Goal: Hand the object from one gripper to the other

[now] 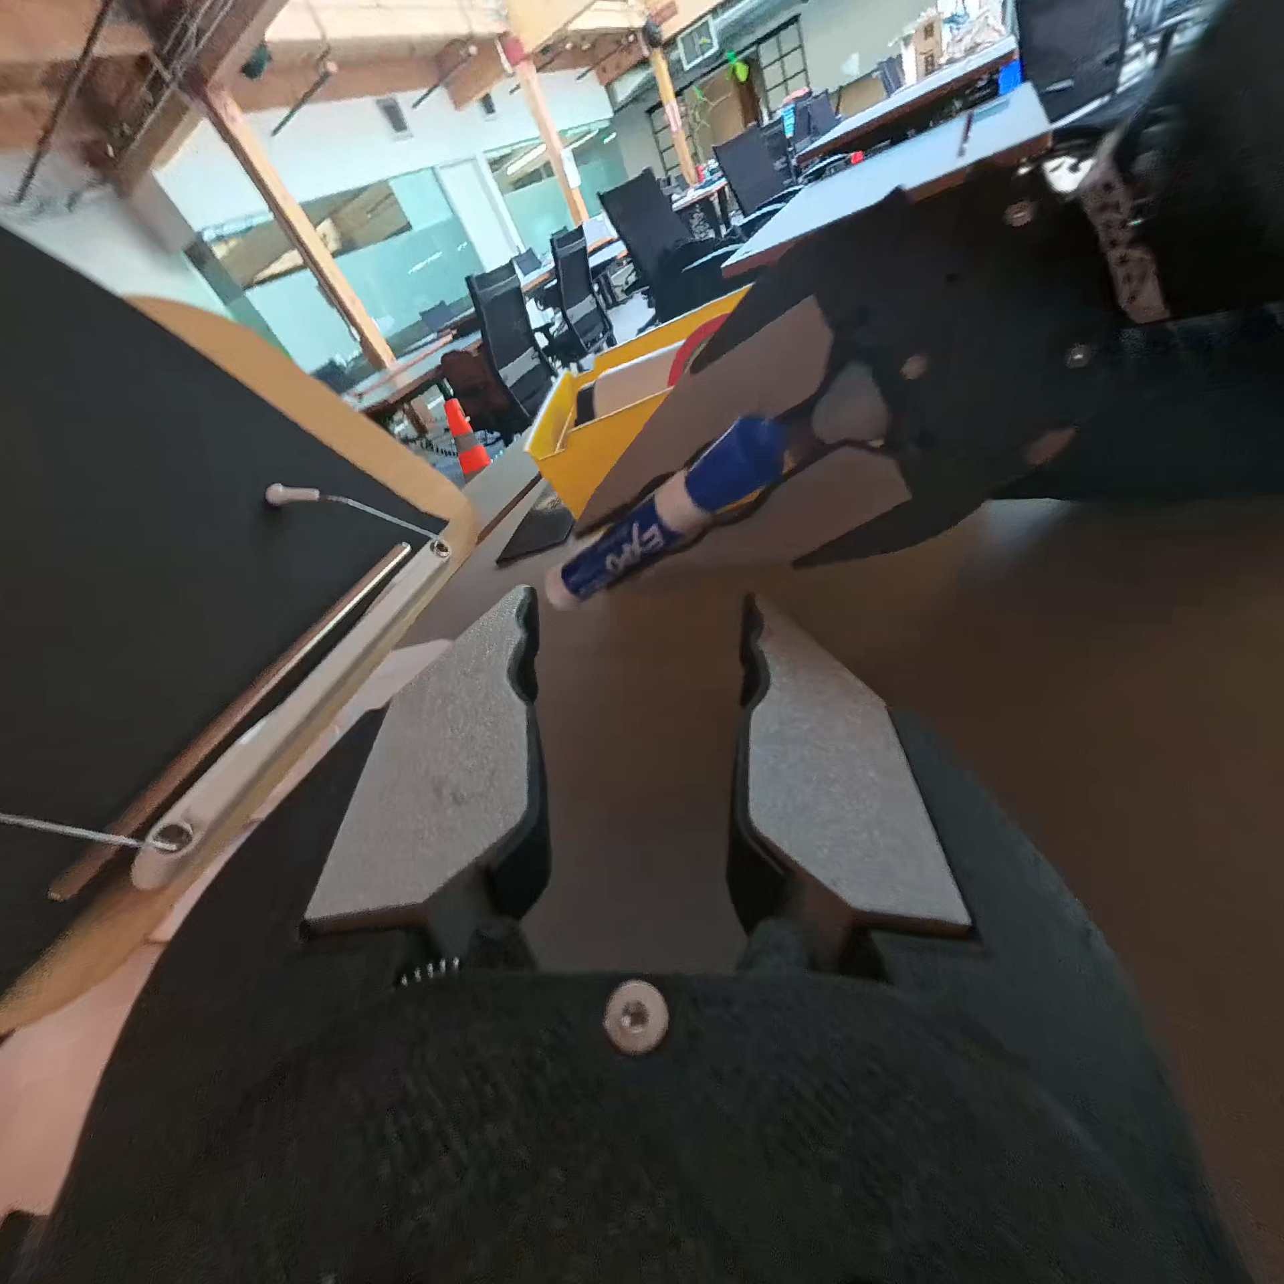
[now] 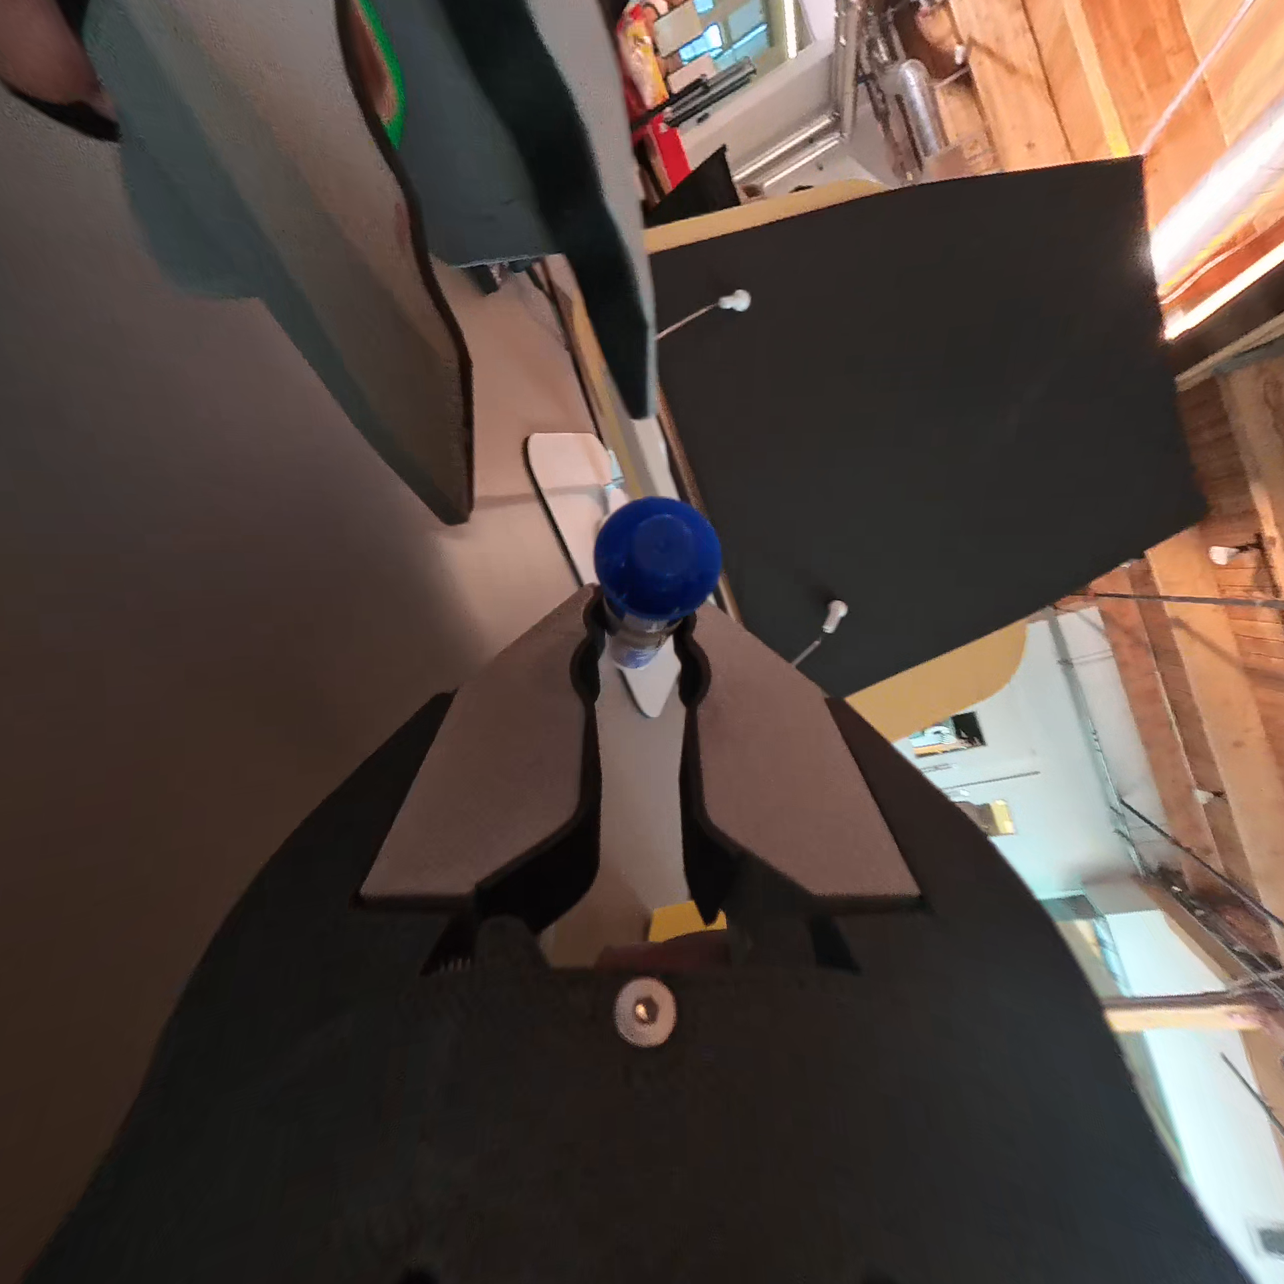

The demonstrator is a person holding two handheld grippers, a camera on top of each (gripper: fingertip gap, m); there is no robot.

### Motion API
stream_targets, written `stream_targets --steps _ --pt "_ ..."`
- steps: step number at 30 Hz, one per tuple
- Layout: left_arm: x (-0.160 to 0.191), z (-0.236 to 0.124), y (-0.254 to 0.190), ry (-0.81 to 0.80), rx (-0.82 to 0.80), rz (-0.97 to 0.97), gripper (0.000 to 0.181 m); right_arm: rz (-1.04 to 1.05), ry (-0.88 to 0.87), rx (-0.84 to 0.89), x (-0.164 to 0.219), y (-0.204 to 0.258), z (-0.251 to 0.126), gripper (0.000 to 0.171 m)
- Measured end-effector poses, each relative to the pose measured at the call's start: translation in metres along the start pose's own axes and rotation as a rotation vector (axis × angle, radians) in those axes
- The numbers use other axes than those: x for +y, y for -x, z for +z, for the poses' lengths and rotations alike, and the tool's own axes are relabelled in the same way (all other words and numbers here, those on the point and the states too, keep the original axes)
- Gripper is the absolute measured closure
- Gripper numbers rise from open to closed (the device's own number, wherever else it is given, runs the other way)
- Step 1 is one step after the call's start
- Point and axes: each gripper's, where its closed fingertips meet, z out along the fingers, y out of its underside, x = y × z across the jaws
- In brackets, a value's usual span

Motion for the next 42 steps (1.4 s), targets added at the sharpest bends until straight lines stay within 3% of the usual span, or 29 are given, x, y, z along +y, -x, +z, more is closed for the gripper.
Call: stream_targets --steps 6,11,15,18,21,24,28,32,35,37,39,42 --pt "-0.005 0.005 -0.019 -0.007 0.024 0.117 0.128 0.009 -0.006 -0.116 -0.005 0.024 0.004 0.155" --pt "-0.004 0.008 -0.032 -0.014 0.038 0.239 0.159 -0.006 -0.012 -0.161 -0.012 0.036 0.003 0.154" --pt "-0.004 0.009 -0.035 0.0 0.023 0.324 0.164 -0.005 -0.029 -0.178 -0.015 0.04 0.002 0.154" --pt "-0.019 0.004 -0.024 -0.061 0.038 0.135 0.167 0.118 -0.11 -0.228 -0.023 0.036 -0.004 0.149" --pt "-0.039 -0.011 0.0 -0.189 0.069 -0.157 0.167 0.27 -0.167 -0.332 -0.024 0.034 -0.011 0.126" --pt "-0.051 -0.029 0.026 -0.337 0.133 -0.451 0.167 0.431 -0.169 -0.405 -0.014 0.028 -0.011 0.117" --pt "-0.063 -0.048 0.042 -0.504 0.179 -0.578 0.167 0.686 -0.231 -0.558 -0.021 0.028 -0.015 0.095" --pt "-0.076 -0.052 0.036 -0.595 0.258 -0.657 0.167 0.757 -0.392 -0.567 -0.047 0.02 -0.025 0.115" --pt "-0.075 -0.046 0.029 -0.57 0.255 -0.636 0.167 0.833 -0.461 -0.612 -0.06 0.016 -0.031 0.117" --pt "-0.074 -0.044 0.029 -0.564 0.244 -0.632 0.166 0.886 -0.507 -0.641 -0.066 0.011 -0.036 0.133" --pt "-0.072 -0.042 0.028 -0.56 0.263 -0.663 0.167 0.906 -0.49 -0.652 -0.061 0.01 -0.034 0.155" --pt "-0.06 -0.034 0.036 -0.498 0.212 -0.711 0.167 0.917 -0.43 -0.631 -0.049 0.008 -0.028 0.155"
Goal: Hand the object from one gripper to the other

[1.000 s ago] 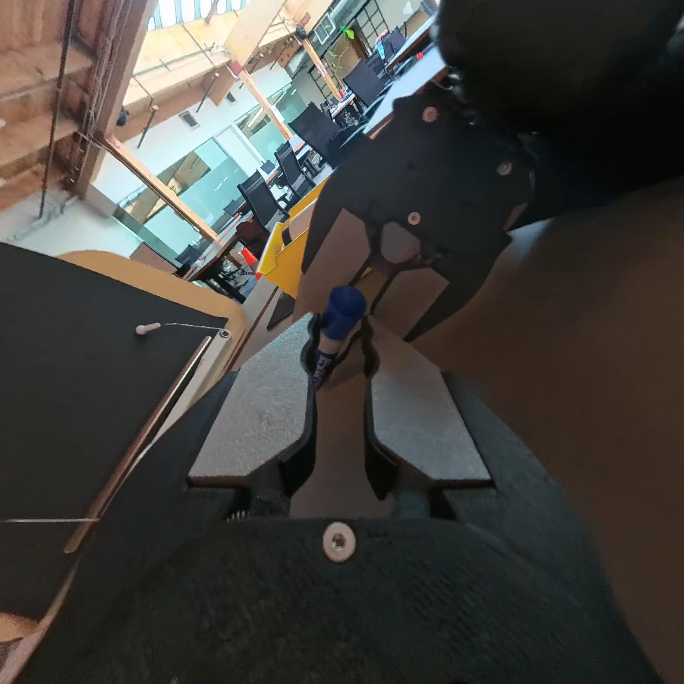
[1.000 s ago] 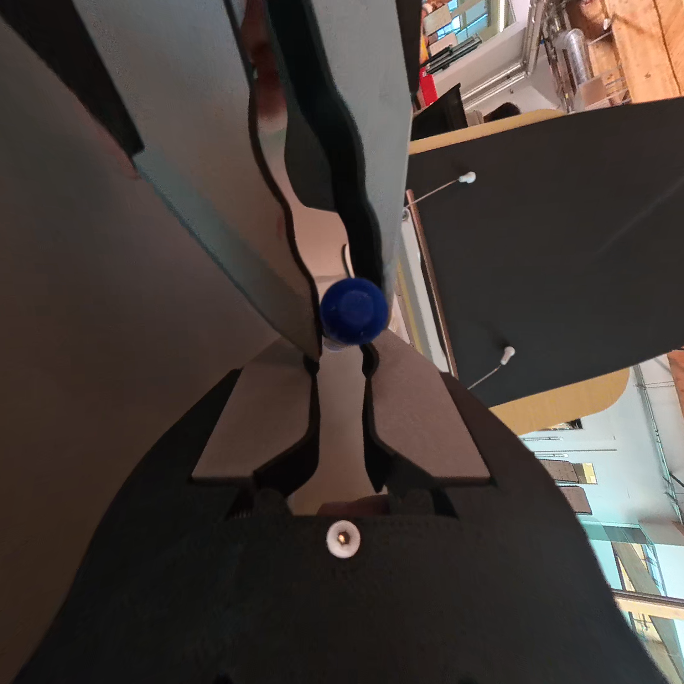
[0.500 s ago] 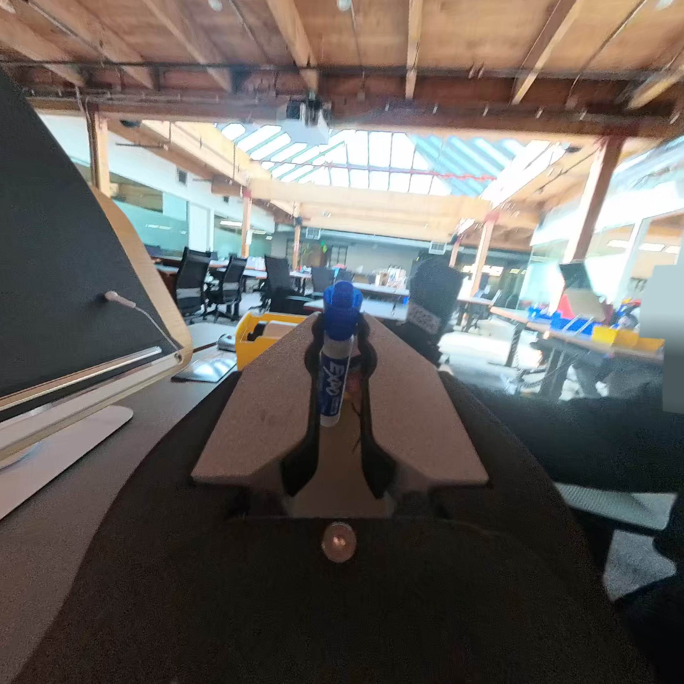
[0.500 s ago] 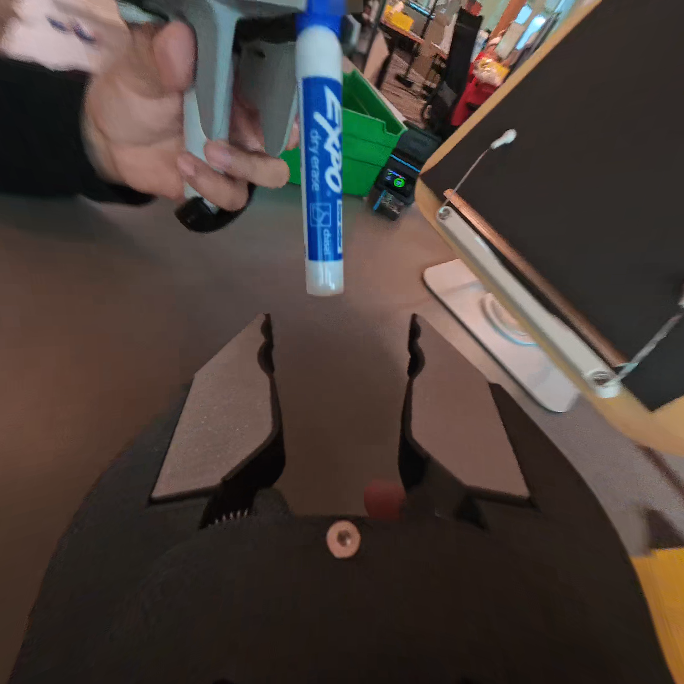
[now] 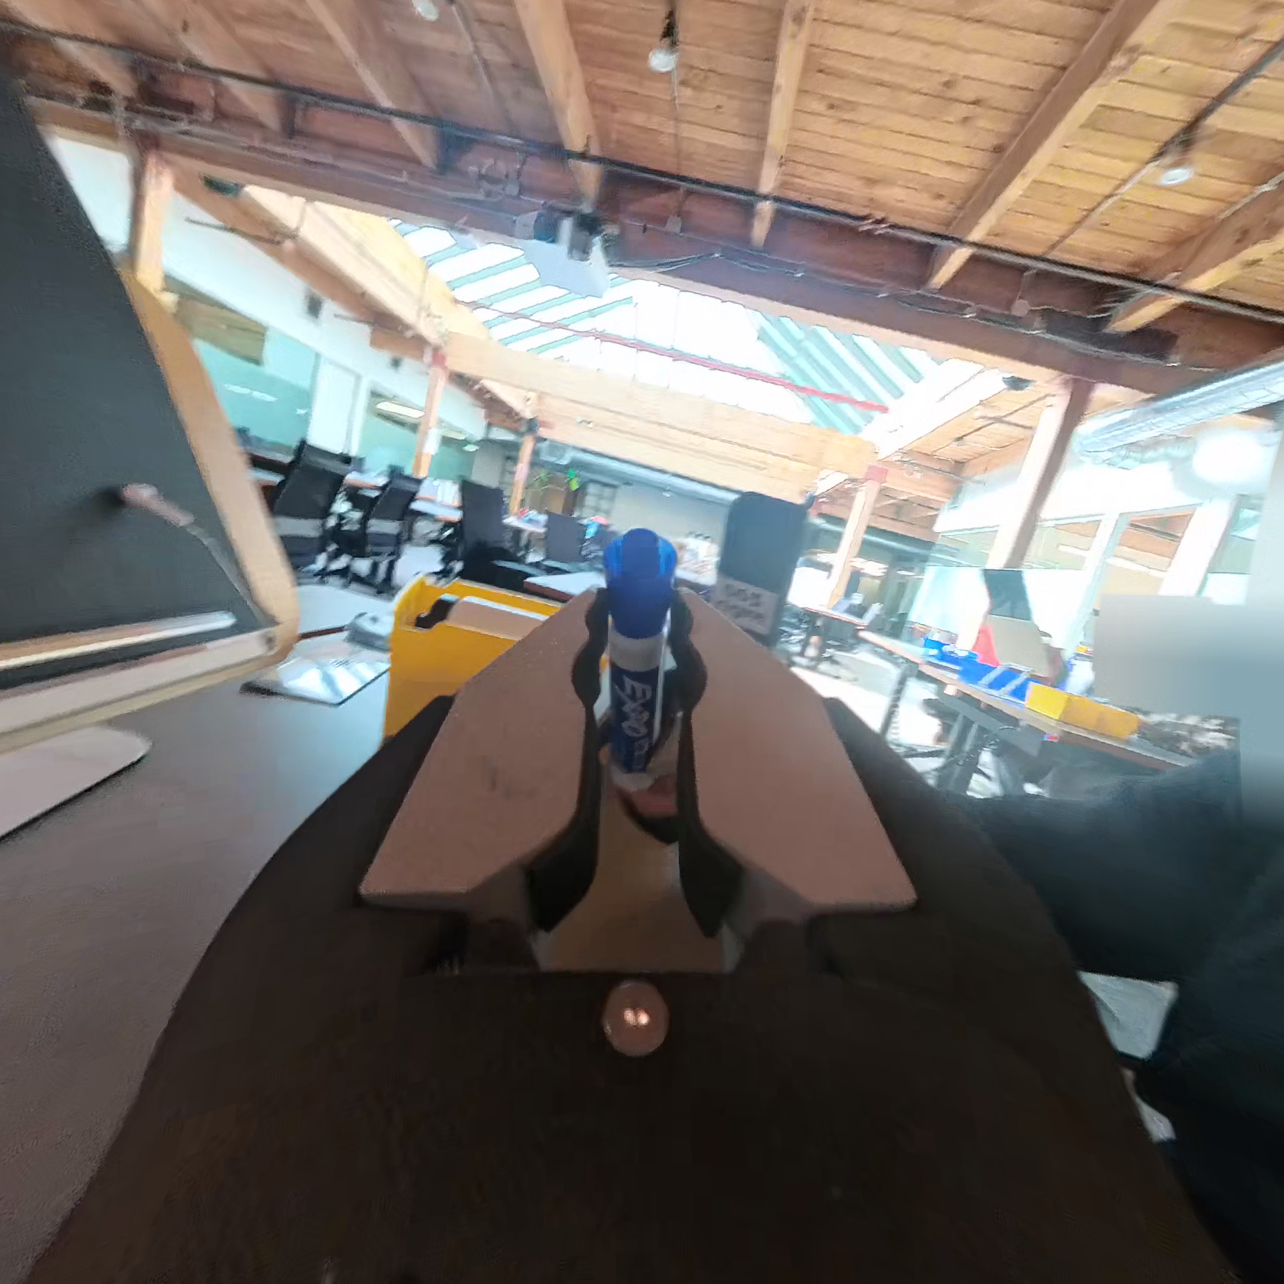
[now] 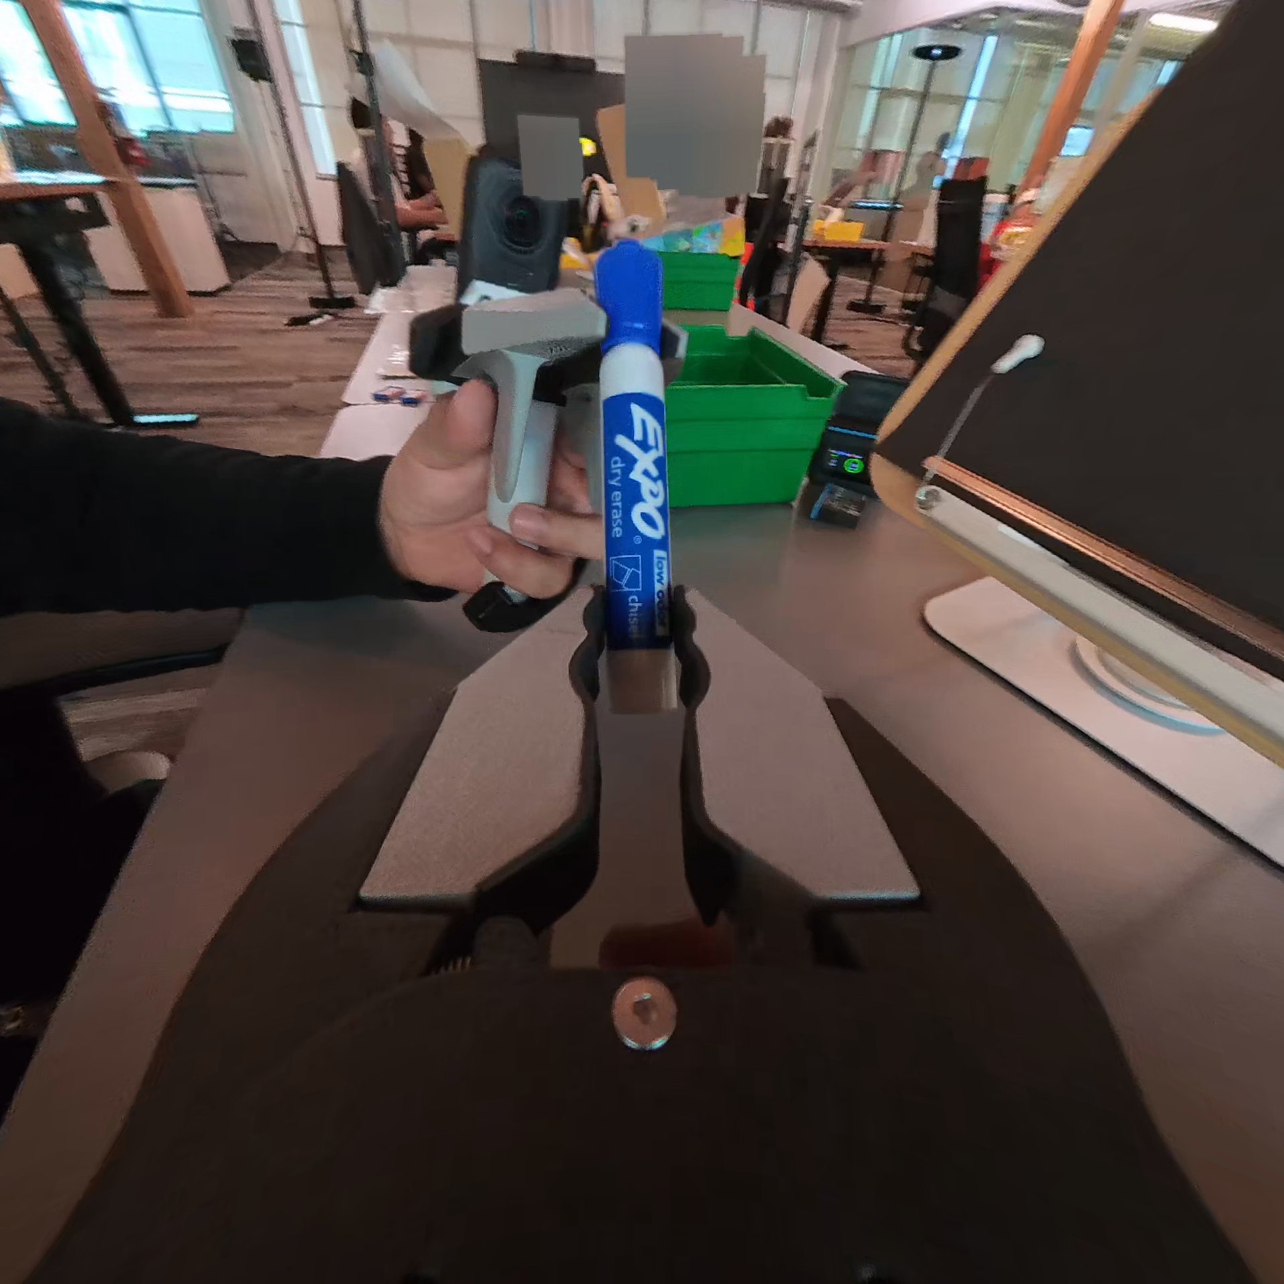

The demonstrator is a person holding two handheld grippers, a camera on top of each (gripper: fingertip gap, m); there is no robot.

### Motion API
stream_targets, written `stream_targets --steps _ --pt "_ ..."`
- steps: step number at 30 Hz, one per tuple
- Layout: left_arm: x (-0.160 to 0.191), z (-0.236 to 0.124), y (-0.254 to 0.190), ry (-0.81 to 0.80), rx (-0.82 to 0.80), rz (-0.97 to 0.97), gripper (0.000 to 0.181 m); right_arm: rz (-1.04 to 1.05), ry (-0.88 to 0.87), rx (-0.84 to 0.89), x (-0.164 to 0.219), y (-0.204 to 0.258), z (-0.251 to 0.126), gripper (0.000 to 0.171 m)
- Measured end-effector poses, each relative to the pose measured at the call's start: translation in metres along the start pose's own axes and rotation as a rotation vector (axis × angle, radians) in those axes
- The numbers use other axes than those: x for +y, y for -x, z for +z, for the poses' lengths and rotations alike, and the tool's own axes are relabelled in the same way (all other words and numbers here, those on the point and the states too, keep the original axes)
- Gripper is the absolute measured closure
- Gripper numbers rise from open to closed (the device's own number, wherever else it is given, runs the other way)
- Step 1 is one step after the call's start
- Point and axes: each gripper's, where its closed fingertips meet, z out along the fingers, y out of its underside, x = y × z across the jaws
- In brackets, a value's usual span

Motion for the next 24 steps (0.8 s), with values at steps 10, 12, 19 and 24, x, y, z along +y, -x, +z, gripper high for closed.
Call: stream_targets --steps 10,12,19,24 --pt "0.052 -0.027 0.071 0.556 -0.455 0.738 0.134 -0.236 0.425 0.507 0.05 -0.082 -0.039 0.155" --pt "0.07 -0.023 0.07 0.651 -0.46 0.886 0.13 -0.222 0.465 0.473 0.059 -0.077 -0.033 0.154" --pt "0.104 -0.016 0.07 0.866 -0.413 1.411 0.133 -0.14 0.461 0.233 0.065 -0.032 -0.009 0.154" --pt "0.113 -0.011 0.066 0.884 -0.385 1.342 0.166 -0.128 0.325 0.149 0.041 -0.016 -0.008 0.155"
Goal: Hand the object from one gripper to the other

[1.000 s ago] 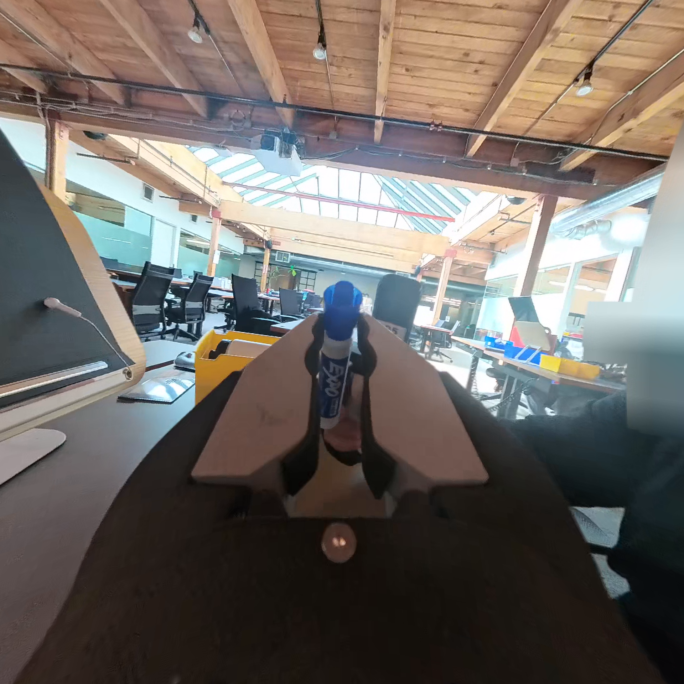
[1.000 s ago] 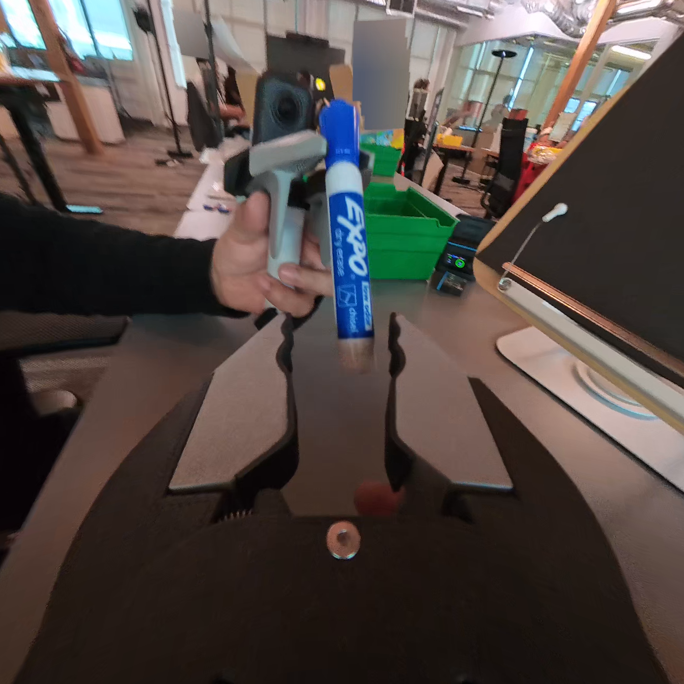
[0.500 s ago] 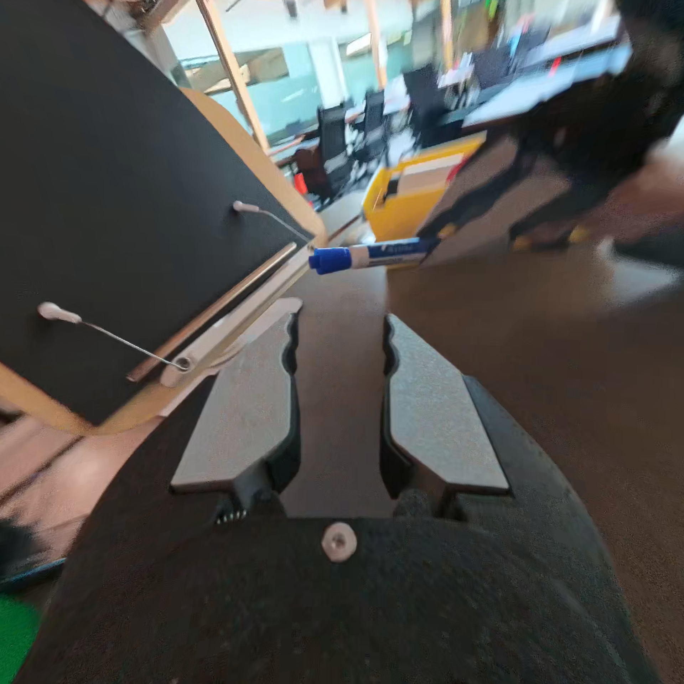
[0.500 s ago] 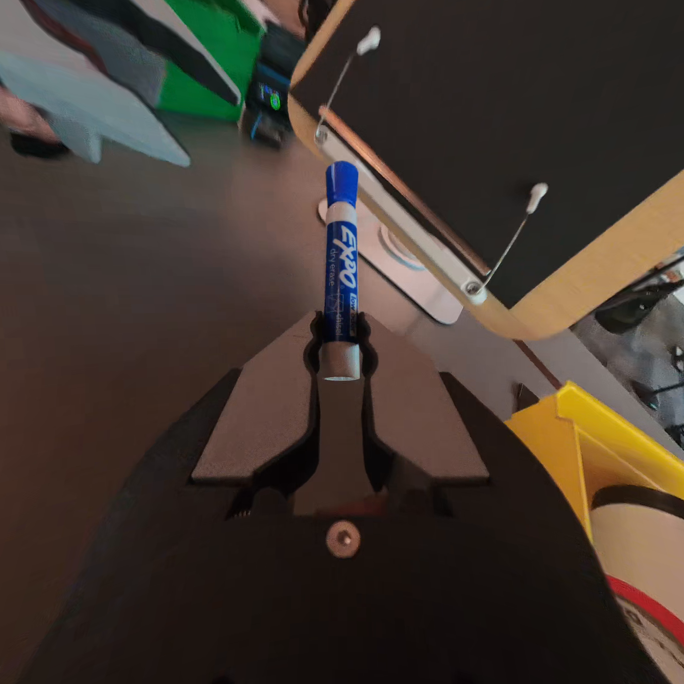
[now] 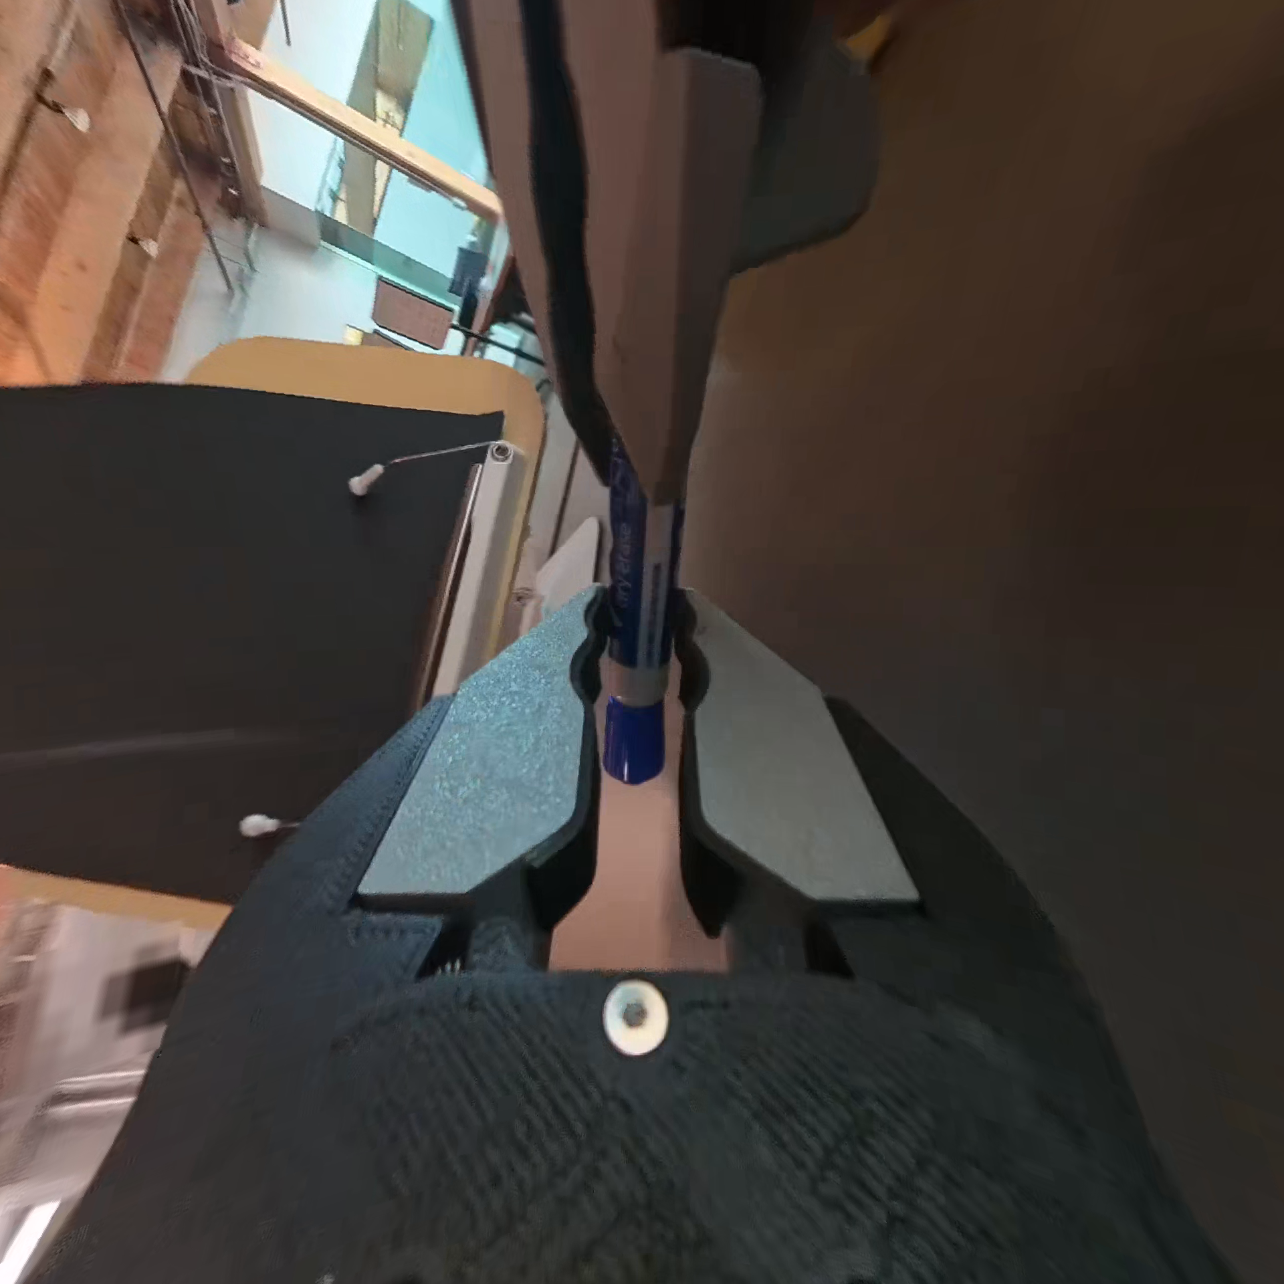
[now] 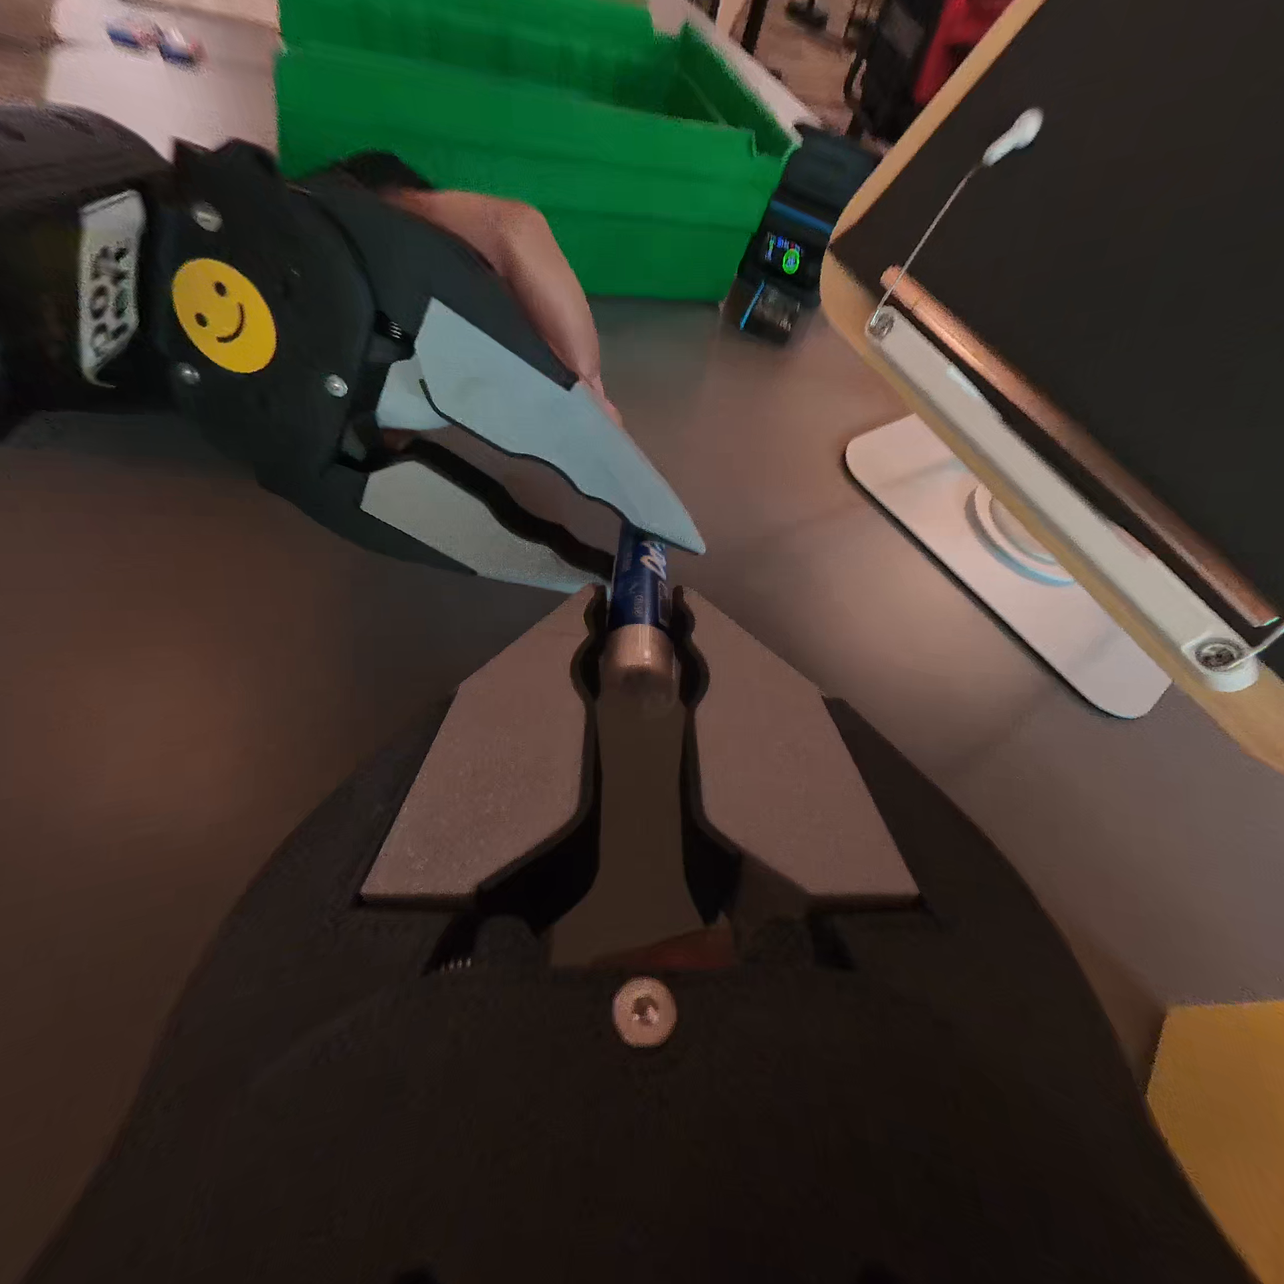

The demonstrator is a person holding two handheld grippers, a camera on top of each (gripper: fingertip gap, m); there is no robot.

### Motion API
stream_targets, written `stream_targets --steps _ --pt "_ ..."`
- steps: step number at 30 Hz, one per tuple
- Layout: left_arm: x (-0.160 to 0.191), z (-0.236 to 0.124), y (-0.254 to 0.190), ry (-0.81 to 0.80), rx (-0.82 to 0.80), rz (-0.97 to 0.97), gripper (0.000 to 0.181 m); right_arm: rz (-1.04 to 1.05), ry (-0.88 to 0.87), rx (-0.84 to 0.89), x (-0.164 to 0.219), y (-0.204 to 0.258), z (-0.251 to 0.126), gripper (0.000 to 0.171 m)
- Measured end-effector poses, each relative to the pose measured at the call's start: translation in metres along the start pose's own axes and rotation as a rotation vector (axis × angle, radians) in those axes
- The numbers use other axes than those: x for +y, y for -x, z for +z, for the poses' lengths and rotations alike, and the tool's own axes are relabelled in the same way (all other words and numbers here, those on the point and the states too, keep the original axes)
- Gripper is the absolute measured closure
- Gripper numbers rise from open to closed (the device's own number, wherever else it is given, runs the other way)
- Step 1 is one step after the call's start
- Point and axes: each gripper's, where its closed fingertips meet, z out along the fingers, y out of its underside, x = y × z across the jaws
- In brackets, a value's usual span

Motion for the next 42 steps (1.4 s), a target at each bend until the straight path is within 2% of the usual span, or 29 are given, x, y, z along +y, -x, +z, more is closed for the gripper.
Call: stream_targets --steps 2,4,7,11,15,19,22,23,25,30,34,38,42 --pt "-0.008 -0.004 0.01 -0.05 -0.011 -0.115 0.166 0.03 -0.078 0.007 -0.012 -0.006 -0.008 0.151" --pt "-0.011 -0.008 0.02 -0.099 0.014 -0.293 0.166 0.061 -0.154 0.031 -0.023 -0.014 -0.018 0.127" --pt "-0.012 -0.014 0.035 -0.194 0.083 -0.621 0.165 0.109 -0.235 0.031 -0.033 -0.021 -0.029 0.121" --pt "-0.023 -0.025 0.039 -0.358 0.347 -1.032 0.166 0.161 -0.309 -0.049 -0.043 -0.012 -0.03 0.116" --pt "-0.039 -0.035 0.032 -0.458 0.603 -1.262 0.165 0.209 -0.331 -0.09 -0.046 -0.005 -0.022 0.114" --pt "-0.056 -0.041 0.009 -0.442 0.765 -1.247 0.165 0.277 -0.357 -0.181 -0.052 0.007 -0.015 0.115" --pt "-0.061 -0.037 -0.011 -0.367 0.78 -1.148 0.165 0.268 -0.335 -0.251 -0.049 0.02 -0.011 0.146" --pt "-0.063 -0.036 -0.016 -0.353 0.779 -1.119 0.164 0.253 -0.321 -0.255 -0.047 0.021 -0.01 0.152" --pt "-0.061 -0.032 -0.016 -0.328 0.736 -1.105 0.164 0.22 -0.31 -0.219 -0.045 0.017 -0.01 0.153" --pt "-0.043 -0.026 -0.002 -0.295 0.653 -1.179 0.133 0.093 -0.316 0.043 -0.045 -0.016 -0.021 0.153" --pt "-0.031 -0.024 0.011 -0.292 0.618 -1.275 0.115 -0.151 -0.265 0.316 -0.043 -0.041 -0.033 0.154" --pt "-0.029 -0.027 0.02 -0.325 0.628 -1.341 0.109 -0.539 -0.084 0.639 -0.034 -0.06 -0.038 0.154" --pt "-0.028 -0.026 0.022 -0.33 0.604 -1.337 0.109 -0.807 0.052 0.785 -0.03 -0.061 -0.033 0.155"
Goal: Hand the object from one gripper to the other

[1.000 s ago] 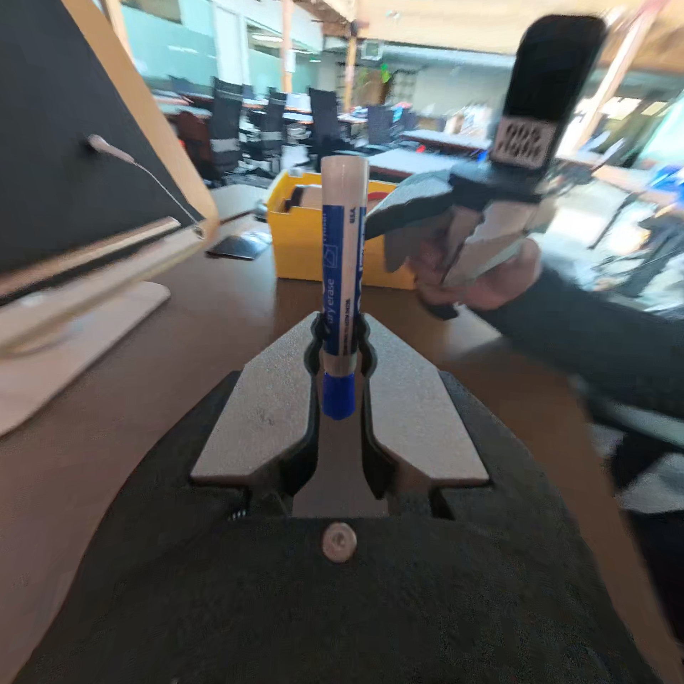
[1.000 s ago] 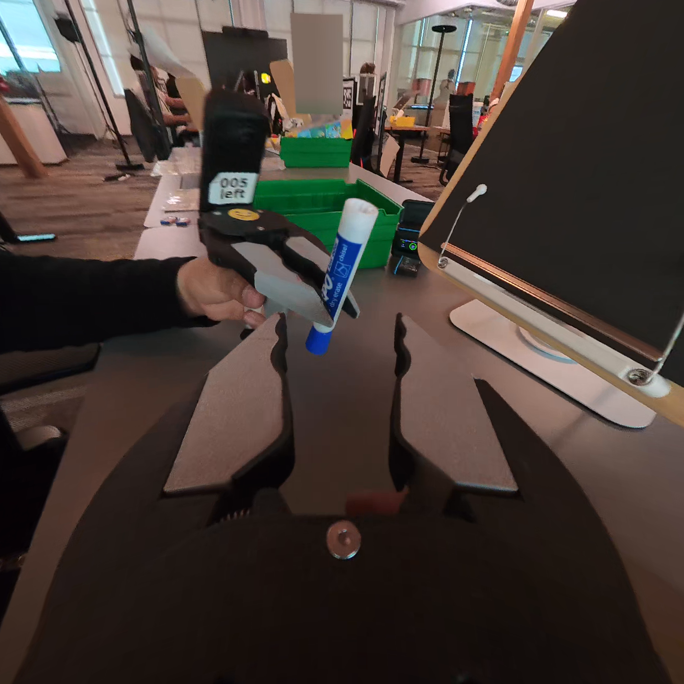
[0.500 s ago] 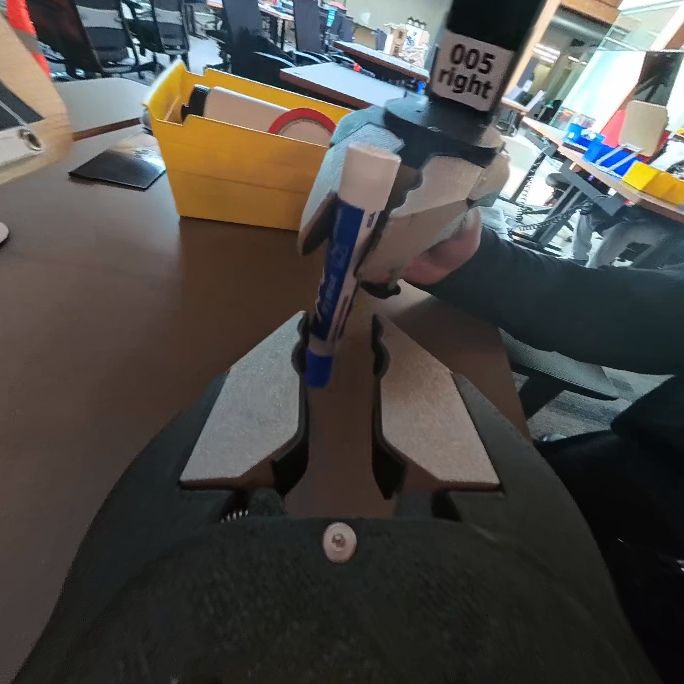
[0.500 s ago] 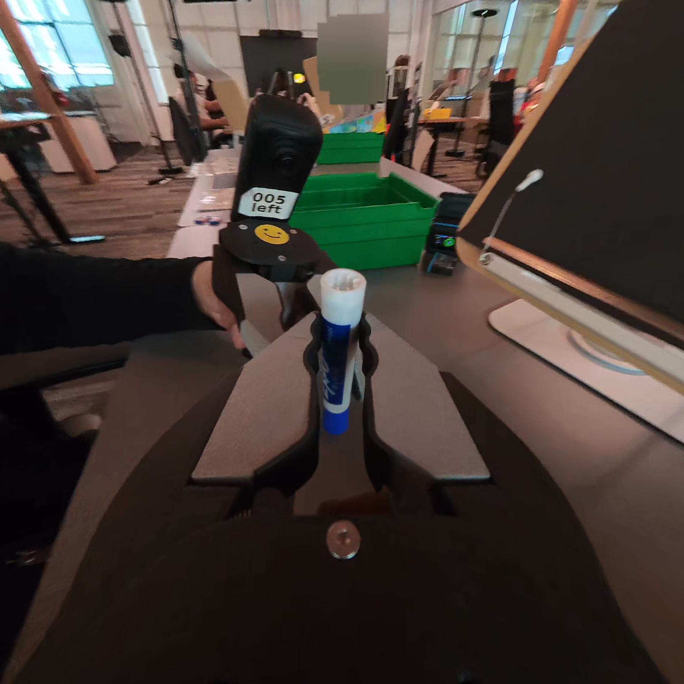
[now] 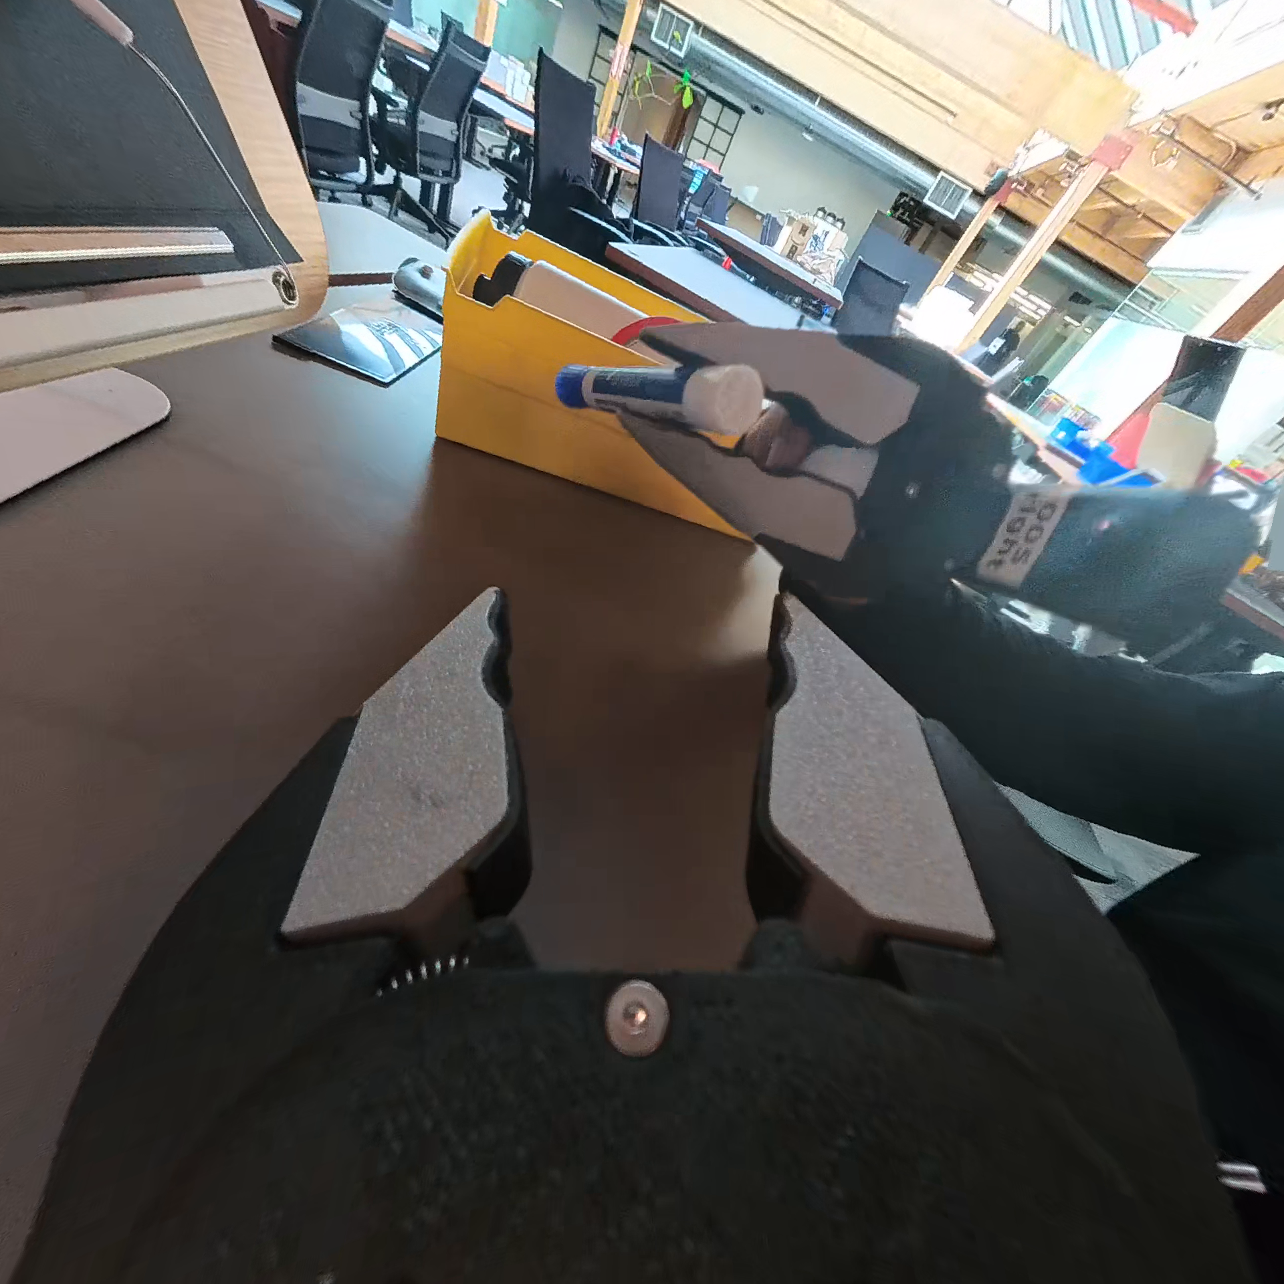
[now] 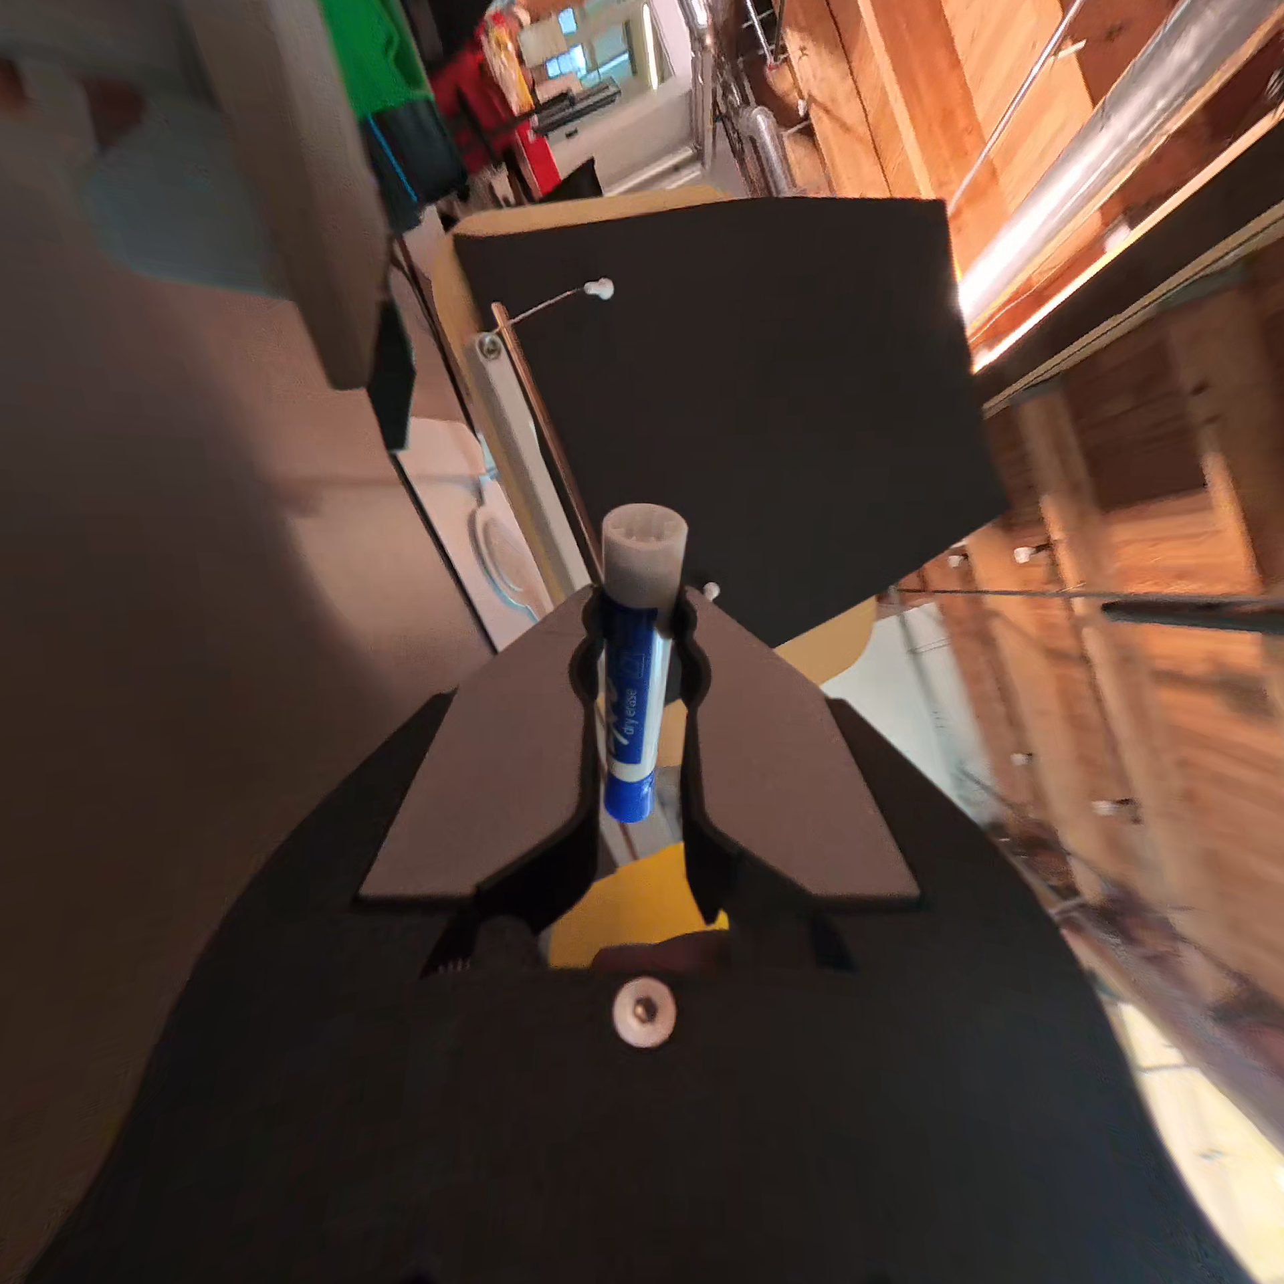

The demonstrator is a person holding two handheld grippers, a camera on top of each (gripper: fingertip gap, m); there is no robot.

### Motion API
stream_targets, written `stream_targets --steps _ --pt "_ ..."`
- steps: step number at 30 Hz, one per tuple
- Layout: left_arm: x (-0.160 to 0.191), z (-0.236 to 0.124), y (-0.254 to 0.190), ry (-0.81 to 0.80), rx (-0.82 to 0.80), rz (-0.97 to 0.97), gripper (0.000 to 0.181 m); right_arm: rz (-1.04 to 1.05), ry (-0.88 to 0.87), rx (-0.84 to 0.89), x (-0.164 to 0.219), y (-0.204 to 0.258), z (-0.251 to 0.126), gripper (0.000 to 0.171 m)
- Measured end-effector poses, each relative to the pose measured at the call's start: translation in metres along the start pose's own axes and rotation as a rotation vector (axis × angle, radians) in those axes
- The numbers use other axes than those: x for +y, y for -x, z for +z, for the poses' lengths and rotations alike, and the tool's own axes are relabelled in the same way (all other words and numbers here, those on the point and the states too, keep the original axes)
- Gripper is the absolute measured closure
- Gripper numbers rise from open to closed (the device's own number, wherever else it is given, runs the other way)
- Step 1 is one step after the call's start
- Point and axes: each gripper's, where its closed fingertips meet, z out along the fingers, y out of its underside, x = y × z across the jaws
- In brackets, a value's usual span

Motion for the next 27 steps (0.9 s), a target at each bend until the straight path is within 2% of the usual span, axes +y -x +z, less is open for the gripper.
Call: stream_targets --steps 9,12,13,15,16,18,23,26,27 --pt "0.002 0.015 -0.007 -0.02 -0.03 0.094 0.109 -0.295 0.038 0.026 -0.015 0.023 0.003 0.155" --pt "0.0 0.016 -0.008 -0.028 -0.06 0.167 0.116 -0.358 0.026 0.008 -0.024 0.035 0.004 0.155" --pt "-0.001 0.016 -0.008 -0.036 -0.071 0.192 0.121 -0.379 0.026 0.006 -0.026 0.038 0.004 0.155" --pt "-0.003 0.014 -0.012 -0.05 -0.08 0.254 0.15 -0.416 0.017 0.003 -0.029 0.044 0.004 0.154" --pt "-0.004 0.013 -0.011 -0.054 -0.102 0.286 0.157 -0.426 0.016 0.004 -0.03 0.045 0.004 0.154" --pt "-0.005 0.011 -0.006 -0.04 -0.154 0.349 0.166 -0.421 0.016 -0.005 -0.029 0.047 0.004 0.154" --pt "-0.003 0.007 -0.006 0.008 -0.144 0.392 0.166 -0.329 0.013 -0.036 -0.024 0.046 0.004 0.154" --pt "-0.003 0.0 -0.007 0.033 -0.099 0.383 0.166 -0.236 0.072 -0.04 -0.005 0.036 0.009 0.134" --pt "-0.004 -0.003 -0.009 0.039 -0.082 0.378 0.166 -0.204 0.091 -0.059 0.002 0.035 0.009 0.135"
